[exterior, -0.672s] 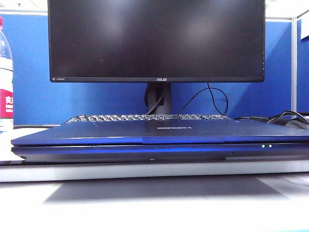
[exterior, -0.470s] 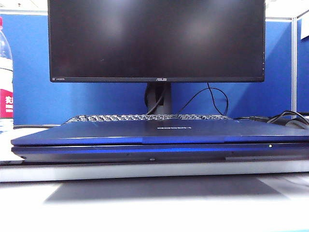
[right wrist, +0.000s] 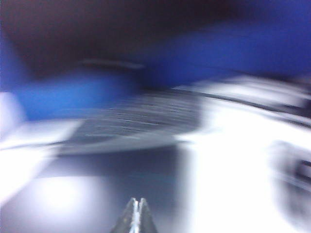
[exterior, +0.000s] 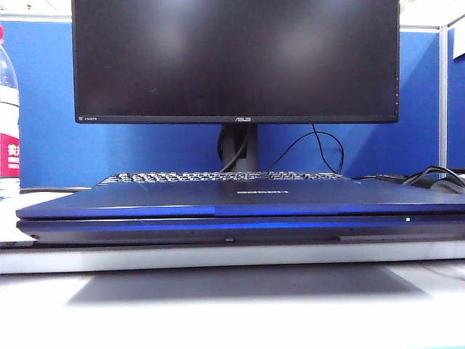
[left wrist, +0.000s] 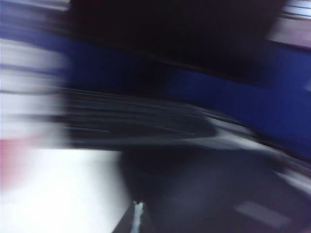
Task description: Open the lid of the black laptop.
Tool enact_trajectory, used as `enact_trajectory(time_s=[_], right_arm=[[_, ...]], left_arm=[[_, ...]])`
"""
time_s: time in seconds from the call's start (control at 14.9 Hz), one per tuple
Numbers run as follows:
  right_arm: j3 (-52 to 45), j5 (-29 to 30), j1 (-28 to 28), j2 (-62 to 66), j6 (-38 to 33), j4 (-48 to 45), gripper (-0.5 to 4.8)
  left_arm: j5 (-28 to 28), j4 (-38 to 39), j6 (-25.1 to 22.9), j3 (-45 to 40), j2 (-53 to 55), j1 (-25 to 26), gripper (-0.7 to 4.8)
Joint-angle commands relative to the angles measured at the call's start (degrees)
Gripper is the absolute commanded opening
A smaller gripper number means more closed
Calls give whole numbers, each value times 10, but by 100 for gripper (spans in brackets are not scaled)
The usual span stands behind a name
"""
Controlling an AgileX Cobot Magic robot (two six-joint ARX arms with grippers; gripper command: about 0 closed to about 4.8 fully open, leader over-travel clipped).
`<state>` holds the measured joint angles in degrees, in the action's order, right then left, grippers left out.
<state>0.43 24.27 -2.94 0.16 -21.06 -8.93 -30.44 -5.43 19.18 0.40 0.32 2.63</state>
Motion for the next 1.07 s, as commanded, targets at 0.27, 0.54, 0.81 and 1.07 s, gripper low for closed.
enact_trajectory(time_s=[0.27,0.54,0.81,1.07], right_arm=[[-2,129,-93,-1,-125,57,-6],[-2,23,-282,-1,-107,166,-6],[-1,-145,-396,0,-106,190,-6],[-1,-199,-396,75,-103,192,-6]], left_arm=[[-238,33,130,0,-1,-32,-5],[-202,129,153,0,-1,-155,-5],[-80,135,158,0,-1,-242,-5],[-73,135,190,0,8,-245,-5]])
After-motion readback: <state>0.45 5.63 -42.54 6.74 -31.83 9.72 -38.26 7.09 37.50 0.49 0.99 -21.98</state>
